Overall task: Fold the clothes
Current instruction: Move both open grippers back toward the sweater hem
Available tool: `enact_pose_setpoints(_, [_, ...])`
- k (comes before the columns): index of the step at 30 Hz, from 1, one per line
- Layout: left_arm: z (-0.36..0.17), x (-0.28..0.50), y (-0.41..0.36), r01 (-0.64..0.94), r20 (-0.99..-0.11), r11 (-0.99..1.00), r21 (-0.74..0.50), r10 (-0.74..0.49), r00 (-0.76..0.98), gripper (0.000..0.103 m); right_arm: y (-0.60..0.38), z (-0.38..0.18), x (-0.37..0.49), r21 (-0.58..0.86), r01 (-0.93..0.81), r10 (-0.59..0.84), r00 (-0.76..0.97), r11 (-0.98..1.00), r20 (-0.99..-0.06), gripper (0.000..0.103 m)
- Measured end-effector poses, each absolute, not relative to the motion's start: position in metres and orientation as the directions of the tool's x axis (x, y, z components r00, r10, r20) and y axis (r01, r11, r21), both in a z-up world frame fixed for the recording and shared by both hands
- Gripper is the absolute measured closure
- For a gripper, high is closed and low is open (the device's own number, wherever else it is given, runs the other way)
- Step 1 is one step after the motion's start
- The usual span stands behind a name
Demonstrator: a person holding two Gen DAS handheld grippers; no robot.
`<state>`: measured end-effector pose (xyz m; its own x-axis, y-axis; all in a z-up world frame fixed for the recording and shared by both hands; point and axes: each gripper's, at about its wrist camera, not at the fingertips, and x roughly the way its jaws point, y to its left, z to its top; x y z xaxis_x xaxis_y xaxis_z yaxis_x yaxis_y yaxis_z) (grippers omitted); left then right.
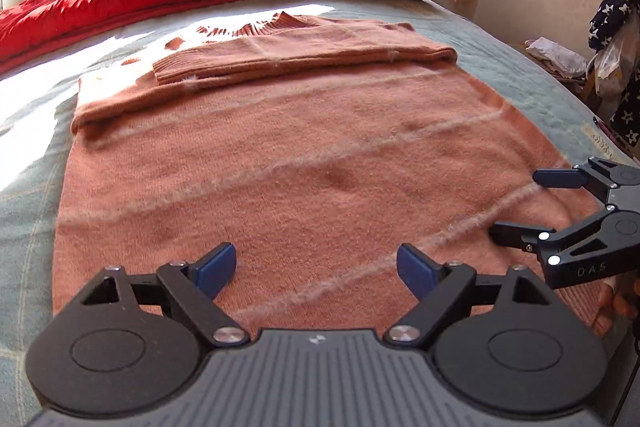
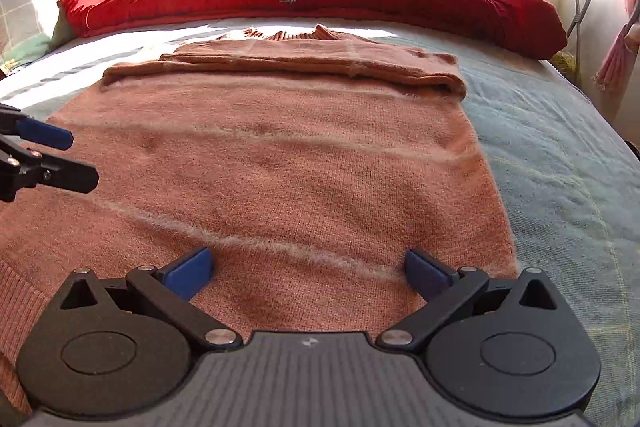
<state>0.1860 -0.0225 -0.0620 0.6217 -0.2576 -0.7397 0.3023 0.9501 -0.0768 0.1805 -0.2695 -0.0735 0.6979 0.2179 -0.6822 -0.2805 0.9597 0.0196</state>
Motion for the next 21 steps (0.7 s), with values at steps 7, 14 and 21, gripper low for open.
enact_pose_setpoints(7, [-0.069,0.117,-0.015,0.277,-0.678,0.96,-0.048,-0.235,0.697,0.007,-0.269,-0.072,0.171,0.017,-0.251,0.193,0.699,0.968,-0.688,0.0])
enact_pose_setpoints(14, [-0.069,0.081,-0.01,0.285,-0.646,0.958,-0.022,-0.231,0.728,0.003,-0.285,-0.073,0.12,0.02,-0.268,0.214,0.721,0.963,-0.659,0.0])
enact_pose_setpoints(21, [-0.049,0.091,-0.004,0.279,-0.626,0.958,-0.067,-0.258,0.736,0.003,-0.291,-0.05,0.115,0.066,-0.307,0.264,0.666,0.949,-0.697,0.0])
